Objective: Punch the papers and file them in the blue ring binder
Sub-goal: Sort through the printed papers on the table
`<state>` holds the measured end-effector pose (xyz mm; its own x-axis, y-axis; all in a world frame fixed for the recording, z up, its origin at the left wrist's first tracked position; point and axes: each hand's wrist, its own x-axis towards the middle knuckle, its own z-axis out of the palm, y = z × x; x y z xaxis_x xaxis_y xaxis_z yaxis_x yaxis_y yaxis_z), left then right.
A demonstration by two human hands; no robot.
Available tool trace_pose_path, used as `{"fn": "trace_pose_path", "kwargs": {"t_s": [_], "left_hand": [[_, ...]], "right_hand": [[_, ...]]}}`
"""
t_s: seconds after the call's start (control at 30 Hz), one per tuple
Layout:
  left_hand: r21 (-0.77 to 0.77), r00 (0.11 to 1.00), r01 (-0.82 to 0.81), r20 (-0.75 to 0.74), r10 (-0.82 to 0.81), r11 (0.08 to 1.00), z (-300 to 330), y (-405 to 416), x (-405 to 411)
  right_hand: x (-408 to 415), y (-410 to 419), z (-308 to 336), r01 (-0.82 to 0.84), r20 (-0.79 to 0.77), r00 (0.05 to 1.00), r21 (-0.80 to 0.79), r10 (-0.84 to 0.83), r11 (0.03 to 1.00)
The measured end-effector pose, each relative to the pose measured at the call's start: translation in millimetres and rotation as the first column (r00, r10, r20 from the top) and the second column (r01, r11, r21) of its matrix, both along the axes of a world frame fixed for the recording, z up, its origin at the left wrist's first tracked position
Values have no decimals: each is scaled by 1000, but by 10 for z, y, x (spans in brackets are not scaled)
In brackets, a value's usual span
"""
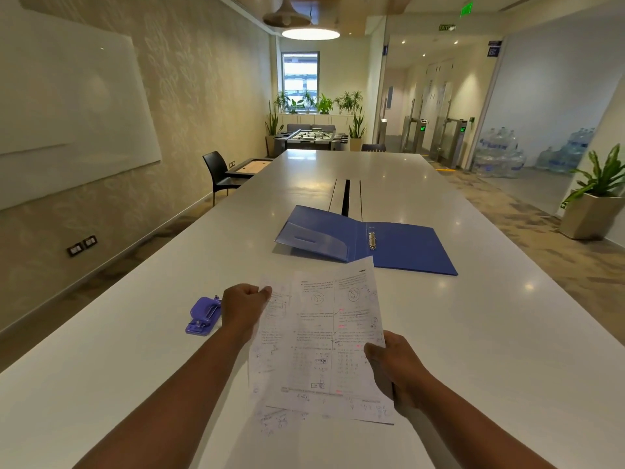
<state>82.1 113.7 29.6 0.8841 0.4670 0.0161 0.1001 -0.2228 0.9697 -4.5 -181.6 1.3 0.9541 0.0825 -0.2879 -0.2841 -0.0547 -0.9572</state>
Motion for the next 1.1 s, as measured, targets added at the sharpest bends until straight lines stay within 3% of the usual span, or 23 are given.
{"fn": "trace_pose_path", "kwargs": {"t_s": [0.13, 0.27, 0.47, 0.63, 0.93, 1.1], "left_hand": [[275, 991, 41, 113, -75, 961, 442, -158, -105], [500, 948, 48, 249, -196, 865, 1019, -328, -243], [599, 855, 98, 358, -375, 795, 1765, -583, -447], [539, 819, 123, 419, -392, 833, 2021, -664, -395], [285, 942, 140, 256, -216, 948, 1623, -658, 84], [-34, 979, 147, 151, -140, 989, 1249, -613, 227]], "right_hand": [[6, -157, 126, 80, 17, 997, -101, -78, 992], [18, -329, 315, 184, 139, 979, -263, -152, 947], [22, -504, 411, 258, 196, 959, -292, -206, 921], [-35, -600, 479, 225, 192, 963, -183, -190, 957], [-130, -555, 676, 101, 173, 976, 189, -134, 977], [-198, -517, 722, -1, 143, 989, 321, -47, 947]]}}
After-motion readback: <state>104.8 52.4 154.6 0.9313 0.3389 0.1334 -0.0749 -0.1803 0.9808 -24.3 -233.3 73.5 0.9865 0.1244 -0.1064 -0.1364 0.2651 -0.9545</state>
